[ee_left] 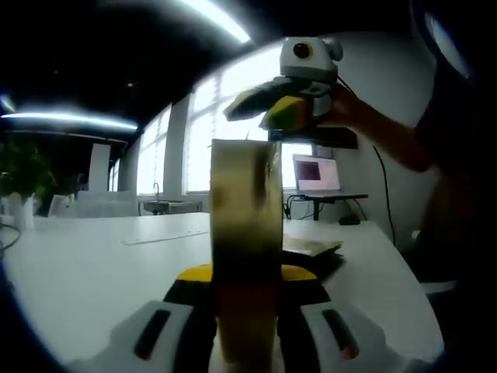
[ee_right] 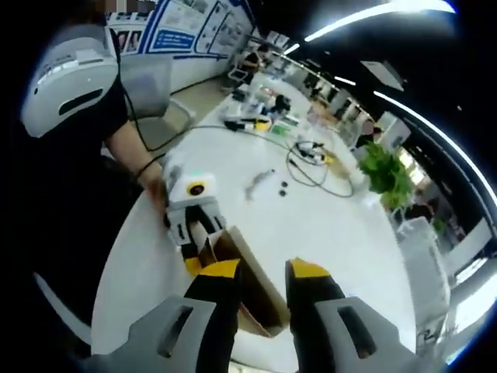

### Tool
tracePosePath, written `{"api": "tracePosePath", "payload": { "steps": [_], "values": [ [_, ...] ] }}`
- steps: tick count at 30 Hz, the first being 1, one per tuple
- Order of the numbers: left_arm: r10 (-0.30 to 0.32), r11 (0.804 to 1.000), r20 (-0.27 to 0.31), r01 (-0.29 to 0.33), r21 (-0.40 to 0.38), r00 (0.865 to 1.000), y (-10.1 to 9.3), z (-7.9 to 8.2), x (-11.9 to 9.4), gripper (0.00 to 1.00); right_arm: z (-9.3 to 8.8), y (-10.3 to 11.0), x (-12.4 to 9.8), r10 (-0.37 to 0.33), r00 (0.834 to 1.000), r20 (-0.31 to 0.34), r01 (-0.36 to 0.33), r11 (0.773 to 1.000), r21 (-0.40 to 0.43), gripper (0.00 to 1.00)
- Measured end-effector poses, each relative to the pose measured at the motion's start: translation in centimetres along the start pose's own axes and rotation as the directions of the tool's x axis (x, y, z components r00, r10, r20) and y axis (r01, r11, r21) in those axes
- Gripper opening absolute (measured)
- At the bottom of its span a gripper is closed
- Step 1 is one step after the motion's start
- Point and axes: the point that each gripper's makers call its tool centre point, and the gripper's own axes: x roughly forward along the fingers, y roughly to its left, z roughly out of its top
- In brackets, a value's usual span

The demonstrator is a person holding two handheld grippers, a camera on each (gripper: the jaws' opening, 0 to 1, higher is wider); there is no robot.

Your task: Extract single mask from mask box in order stack masks on table

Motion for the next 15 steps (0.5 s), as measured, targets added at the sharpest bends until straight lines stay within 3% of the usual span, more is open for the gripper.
{"api": "tracePosePath", "payload": {
  "steps": [12, 15],
  "values": [
    [0.002, 1.0, -0.001, -0.002, 0.0, 1.0, 0.2, -0.1, 0.0, 0.31, -1.6, 1.1, 1.6, 0.11, 0.987, -0.113, -0.116, 0.992, -0.052, 0.17],
    [0.002, 1.0, -0.002, -0.002, 0.002, 1.0, 0.2, -0.1, 0.0, 0.31, -1.9, 1.4, 2.0, 0.132, 0.981, -0.141, -0.143, 0.987, -0.068, 0.1]
  ]
}}
